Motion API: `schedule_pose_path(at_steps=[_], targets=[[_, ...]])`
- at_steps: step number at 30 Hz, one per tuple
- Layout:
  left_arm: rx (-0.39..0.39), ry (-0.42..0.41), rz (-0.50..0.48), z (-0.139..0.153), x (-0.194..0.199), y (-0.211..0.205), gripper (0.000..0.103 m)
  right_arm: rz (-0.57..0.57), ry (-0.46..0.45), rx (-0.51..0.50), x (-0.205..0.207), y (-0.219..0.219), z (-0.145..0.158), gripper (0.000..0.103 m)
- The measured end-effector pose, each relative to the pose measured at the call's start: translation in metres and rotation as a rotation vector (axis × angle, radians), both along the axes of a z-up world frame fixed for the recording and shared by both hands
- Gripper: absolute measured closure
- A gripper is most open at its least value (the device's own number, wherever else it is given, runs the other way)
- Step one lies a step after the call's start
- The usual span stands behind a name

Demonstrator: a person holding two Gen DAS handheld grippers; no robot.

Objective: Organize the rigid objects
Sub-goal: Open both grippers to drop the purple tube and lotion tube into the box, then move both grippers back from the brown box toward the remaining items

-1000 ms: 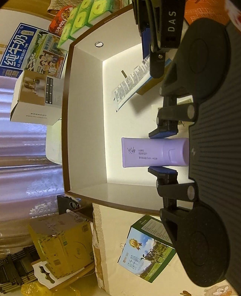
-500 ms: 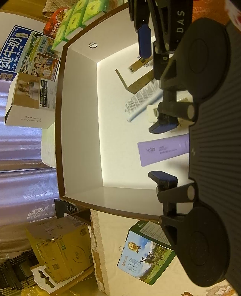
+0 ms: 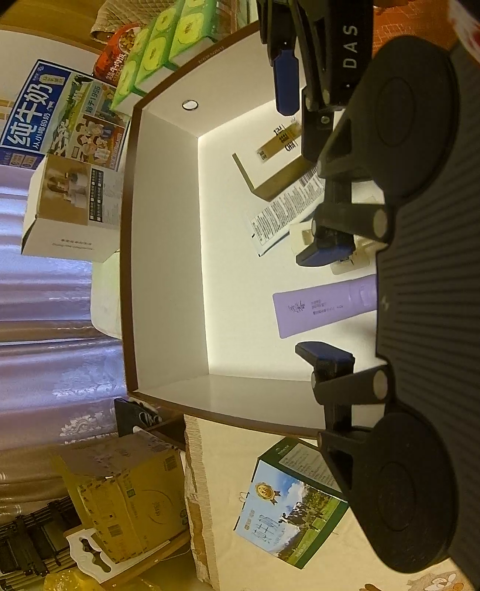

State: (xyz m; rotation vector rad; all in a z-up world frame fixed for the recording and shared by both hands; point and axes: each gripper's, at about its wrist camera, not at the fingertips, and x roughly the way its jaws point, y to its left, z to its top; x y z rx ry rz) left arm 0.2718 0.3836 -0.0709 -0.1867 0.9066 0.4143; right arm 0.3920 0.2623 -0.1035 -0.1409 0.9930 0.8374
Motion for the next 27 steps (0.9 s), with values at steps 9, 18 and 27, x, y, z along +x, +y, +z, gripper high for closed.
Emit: schedule_pose_path(at_steps=[9, 18, 27], targets=[[-0.007, -0.048, -0.006, 0.018, -0.014, -0.016, 0.063, -0.015, -0.019, 0.056, -0.012, -0.017, 0.015, 0.047], [-0.028, -0.117, -0.047, 0.045, -0.03, -0.051, 0.063, -0.011, -0.053, 0.128, -0.038, -0.055, 0.041, 0.045], [-0.041, -0.139, -0.114, 0.056, -0.043, -0.099, 0.063, -0.013, -0.068, 0.151, -0.064, -0.106, 0.053, 0.044]])
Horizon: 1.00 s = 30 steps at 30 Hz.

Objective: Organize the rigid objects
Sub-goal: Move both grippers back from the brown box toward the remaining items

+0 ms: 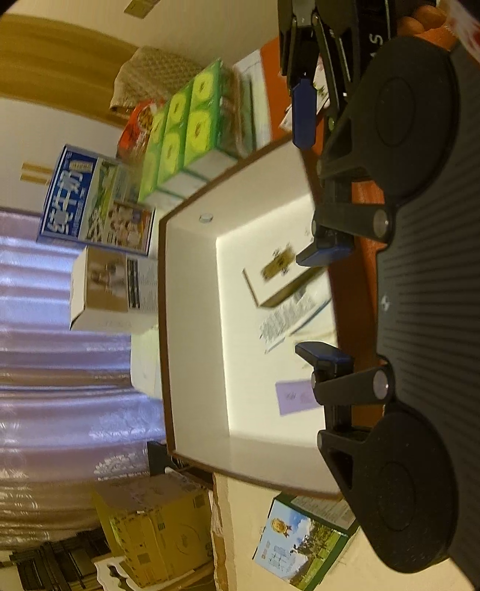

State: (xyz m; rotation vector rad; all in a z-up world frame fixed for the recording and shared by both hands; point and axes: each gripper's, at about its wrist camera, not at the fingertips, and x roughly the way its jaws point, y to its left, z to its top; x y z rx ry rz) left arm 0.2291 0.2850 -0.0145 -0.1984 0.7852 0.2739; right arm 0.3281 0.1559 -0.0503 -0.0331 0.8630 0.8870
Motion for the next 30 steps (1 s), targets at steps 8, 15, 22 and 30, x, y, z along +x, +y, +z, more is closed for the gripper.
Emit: schedule_pose_path(at_steps=[8, 15, 22, 30], targets=[[-0.024, 0.026, -0.048, -0.007, -0.004, -0.048, 0.063, -0.025, 0.024, -0.006, -0.013, -0.054, -0.004, 0.043], [-0.045, 0.051, -0.1, -0.015, 0.0, -0.098, 0.063, -0.068, 0.041, -0.013, -0.015, -0.106, -0.006, 0.043], [-0.059, 0.064, -0.157, -0.02, 0.011, -0.149, 0.063, -0.102, 0.051, -0.019, -0.017, -0.163, -0.005, 0.043], [-0.068, 0.079, -0.181, -0.026, 0.019, -0.196, 0.063, -0.144, 0.07, -0.033, -0.012, -0.222, -0.007, 0.043]])
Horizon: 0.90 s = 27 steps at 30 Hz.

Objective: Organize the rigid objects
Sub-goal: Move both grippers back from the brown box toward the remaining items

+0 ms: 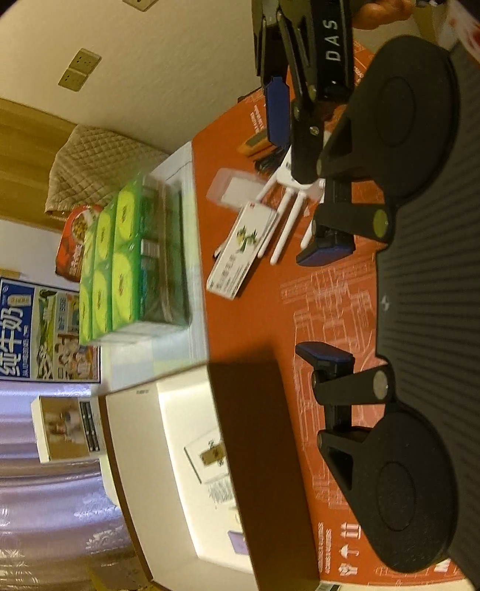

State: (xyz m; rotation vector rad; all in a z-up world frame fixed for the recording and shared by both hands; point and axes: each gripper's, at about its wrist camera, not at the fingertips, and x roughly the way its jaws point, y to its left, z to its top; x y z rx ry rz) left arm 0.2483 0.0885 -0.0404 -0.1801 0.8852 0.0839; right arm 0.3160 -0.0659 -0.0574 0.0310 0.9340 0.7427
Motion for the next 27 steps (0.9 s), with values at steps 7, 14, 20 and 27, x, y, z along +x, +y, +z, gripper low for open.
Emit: schedule_pose_path(at_steps=[7, 14, 20, 27], targets=[[0.005, 0.013, -0.012, -0.005, 0.009, -0.033, 0.063, -0.061, 0.01, -0.006, 0.01, -0.048, -0.004, 0.043], [0.008, 0.035, -0.029, -0.013, 0.02, -0.063, 0.063, -0.12, 0.026, -0.016, 0.021, -0.092, -0.012, 0.043], [0.007, 0.05, -0.04, -0.022, 0.029, -0.084, 0.063, -0.15, 0.034, -0.041, 0.029, -0.122, -0.021, 0.043], [0.004, 0.069, -0.044, -0.032, 0.037, -0.102, 0.063, -0.167, 0.041, -0.063, 0.036, -0.144, -0.032, 0.043]])
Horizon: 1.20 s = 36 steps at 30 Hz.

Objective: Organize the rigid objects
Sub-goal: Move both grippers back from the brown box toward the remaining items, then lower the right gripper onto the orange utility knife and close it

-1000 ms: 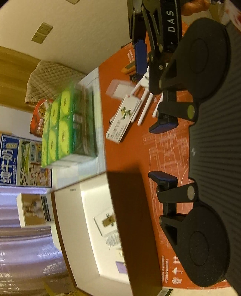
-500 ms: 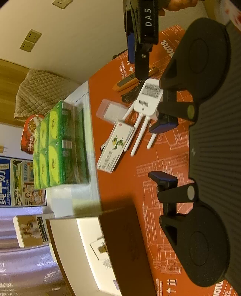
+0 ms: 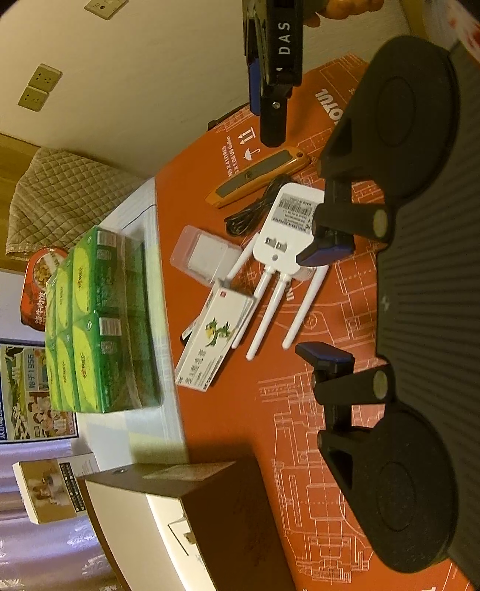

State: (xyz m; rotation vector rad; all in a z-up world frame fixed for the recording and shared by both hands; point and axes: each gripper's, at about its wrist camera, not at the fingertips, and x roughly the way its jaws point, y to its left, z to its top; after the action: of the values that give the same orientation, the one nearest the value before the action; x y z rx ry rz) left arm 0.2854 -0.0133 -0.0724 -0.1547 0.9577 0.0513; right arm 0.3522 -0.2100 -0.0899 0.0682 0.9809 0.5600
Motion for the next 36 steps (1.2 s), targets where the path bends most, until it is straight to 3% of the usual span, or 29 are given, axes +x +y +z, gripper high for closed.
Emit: schedule_pose_path(at_steps=[20, 27, 34, 36], targets=[[0.004, 0.006, 0.022, -0.016, 0.034, -0.018, 0.062, -0.026, 0.016, -0.044, 0.033, -0.025, -0.032, 0.043], [0.008, 0.013, 0.051, -0.021, 0.046, -0.01, 0.062, -0.016, 0.017, -0.055, 0.055, -0.009, -0.05, 0.059], [0.004, 0.02, 0.081, -0.025, 0.055, 0.003, 0.059, -0.009, 0.017, -0.128, 0.071, 0.011, -0.068, 0.062], [0.0, 0.022, 0.086, -0.026, 0.057, 0.006, 0.059, -0.007, 0.028, -0.145, 0.073, 0.014, -0.074, 0.07]])
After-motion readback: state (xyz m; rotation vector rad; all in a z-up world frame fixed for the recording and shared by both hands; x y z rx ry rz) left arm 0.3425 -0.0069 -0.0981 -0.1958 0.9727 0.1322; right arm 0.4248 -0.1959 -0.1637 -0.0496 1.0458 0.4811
